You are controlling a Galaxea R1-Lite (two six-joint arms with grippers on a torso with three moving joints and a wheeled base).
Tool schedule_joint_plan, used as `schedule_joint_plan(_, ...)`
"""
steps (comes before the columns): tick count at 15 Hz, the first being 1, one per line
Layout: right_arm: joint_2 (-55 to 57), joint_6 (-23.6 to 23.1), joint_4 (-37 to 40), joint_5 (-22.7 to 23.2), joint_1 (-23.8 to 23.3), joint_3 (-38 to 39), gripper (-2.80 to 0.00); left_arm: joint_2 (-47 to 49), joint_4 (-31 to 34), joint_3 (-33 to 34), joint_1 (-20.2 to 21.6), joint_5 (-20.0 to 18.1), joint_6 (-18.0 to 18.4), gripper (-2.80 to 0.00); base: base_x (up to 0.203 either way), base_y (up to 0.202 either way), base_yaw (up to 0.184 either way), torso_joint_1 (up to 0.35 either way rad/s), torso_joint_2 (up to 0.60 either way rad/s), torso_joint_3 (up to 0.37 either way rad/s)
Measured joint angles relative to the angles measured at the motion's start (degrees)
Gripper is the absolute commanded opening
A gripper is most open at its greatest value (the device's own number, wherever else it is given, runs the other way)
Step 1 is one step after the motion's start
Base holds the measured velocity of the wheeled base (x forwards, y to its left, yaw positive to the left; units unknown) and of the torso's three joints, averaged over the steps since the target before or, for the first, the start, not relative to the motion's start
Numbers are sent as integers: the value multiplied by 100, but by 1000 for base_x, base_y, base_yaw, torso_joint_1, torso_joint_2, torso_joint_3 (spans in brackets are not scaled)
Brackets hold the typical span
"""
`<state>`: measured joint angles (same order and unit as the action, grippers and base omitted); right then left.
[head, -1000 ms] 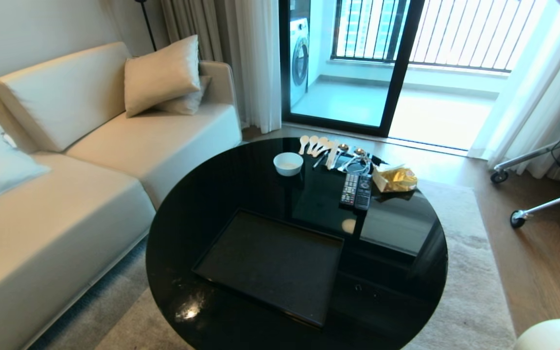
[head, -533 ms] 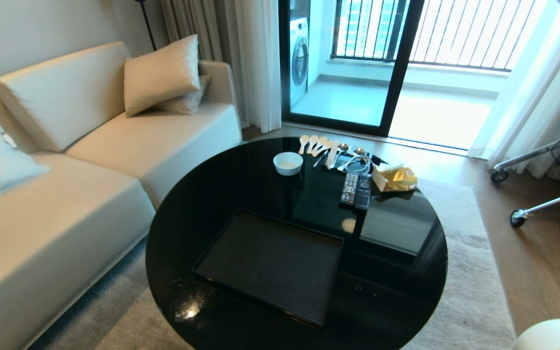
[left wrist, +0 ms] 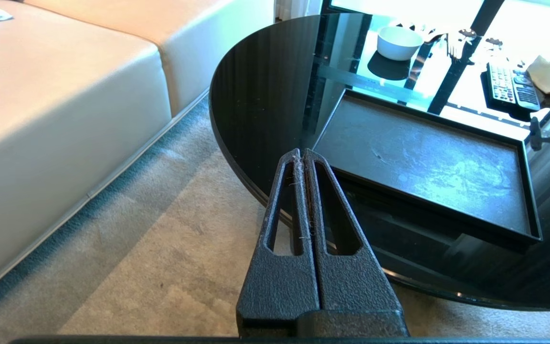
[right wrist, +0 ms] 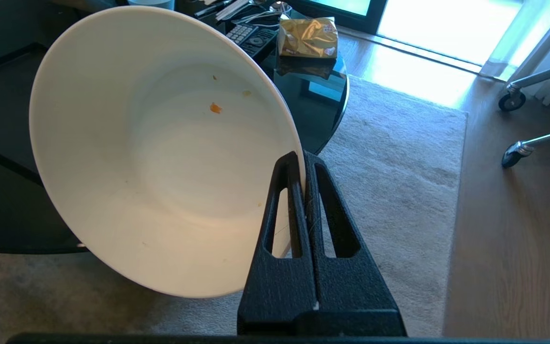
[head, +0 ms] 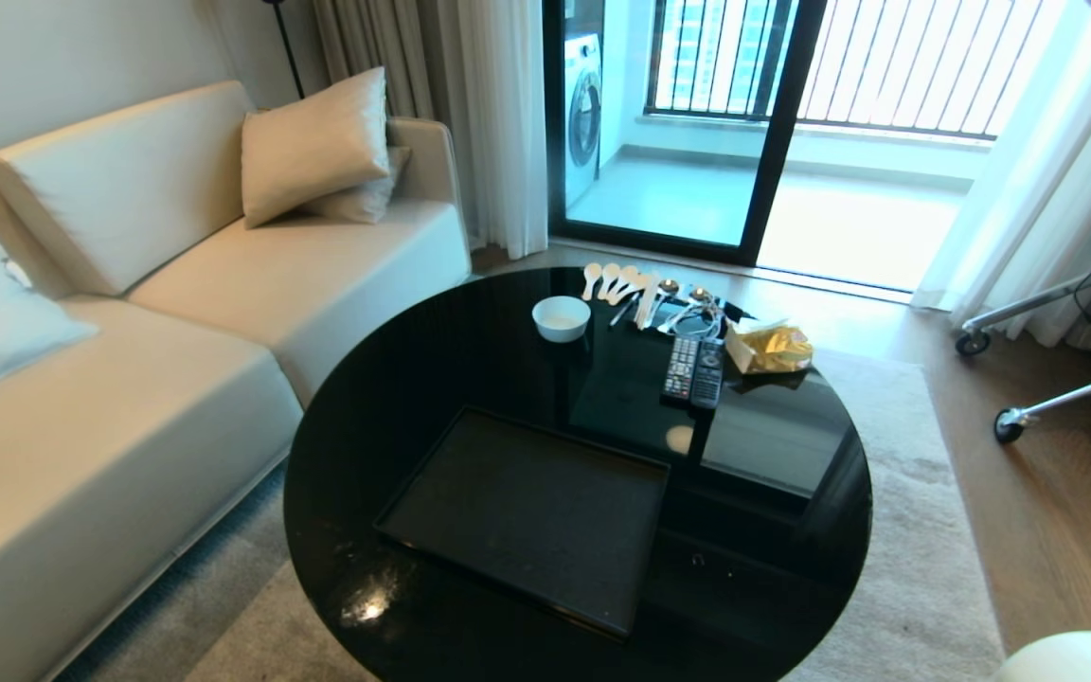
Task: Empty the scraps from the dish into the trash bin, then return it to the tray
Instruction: Put the bowl back to the table
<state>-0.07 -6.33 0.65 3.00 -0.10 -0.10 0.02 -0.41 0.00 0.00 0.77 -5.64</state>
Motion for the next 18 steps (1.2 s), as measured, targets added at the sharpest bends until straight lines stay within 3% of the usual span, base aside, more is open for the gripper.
schedule_joint_plan(6,662,-127,128,420,7,-594,-280,0,0,0,0,0,-2,-280,0,0,0,0,0,0)
schedule_joint_plan(10,2272,-248,25,629,10,-1480,-280,0,0,0,0,0,-2,-280,0,0,0,0,0,0)
schedule_joint_plan(13,3949,-754,-233,883,95,-2242,-280,0,0,0,0,0,0,-280,0,0,0,0,0,0)
schedule_joint_plan(15,5204,-1102,-517,940,421,-2840,-280,0,0,0,0,0,-2,-280,0,0,0,0,0,0)
schedule_joint_plan(18,6954,-1334,-791,672,1287,-3833,-280,0,0,0,0,-2,-2,-280,0,0,0,0,0,0)
